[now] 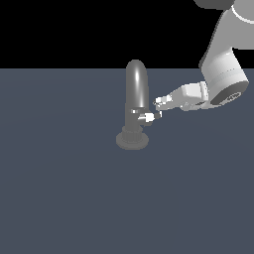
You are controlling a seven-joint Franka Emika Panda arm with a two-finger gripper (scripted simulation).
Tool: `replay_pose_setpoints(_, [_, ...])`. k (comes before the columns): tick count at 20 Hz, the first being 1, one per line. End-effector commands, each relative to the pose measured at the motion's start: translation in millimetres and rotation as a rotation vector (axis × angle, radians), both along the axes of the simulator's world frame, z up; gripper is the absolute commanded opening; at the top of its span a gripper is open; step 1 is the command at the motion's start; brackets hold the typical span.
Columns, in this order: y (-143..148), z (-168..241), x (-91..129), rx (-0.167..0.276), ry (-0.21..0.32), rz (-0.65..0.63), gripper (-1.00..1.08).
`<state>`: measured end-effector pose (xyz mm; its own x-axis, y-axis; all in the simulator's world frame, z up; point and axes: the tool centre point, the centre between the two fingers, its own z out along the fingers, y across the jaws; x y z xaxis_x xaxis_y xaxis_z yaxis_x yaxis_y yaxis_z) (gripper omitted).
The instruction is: Turn on the faucet by rotating a designated handle.
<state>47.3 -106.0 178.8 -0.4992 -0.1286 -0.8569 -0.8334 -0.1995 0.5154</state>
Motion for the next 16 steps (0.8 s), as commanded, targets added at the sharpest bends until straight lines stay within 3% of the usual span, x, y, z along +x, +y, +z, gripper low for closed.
replay_pose_setpoints(1, [-0.3, -2.8, -0.8, 0.004, 0.009, -0.010, -1.00])
replay_pose_setpoints(8, [-0.4, -3.4, -1.1, 0.005, 0.011, -0.011, -1.00])
replay_pose_setpoints(16, [-5.0, -22.1, -21.4, 0.005, 0.011, -0.011, -1.00])
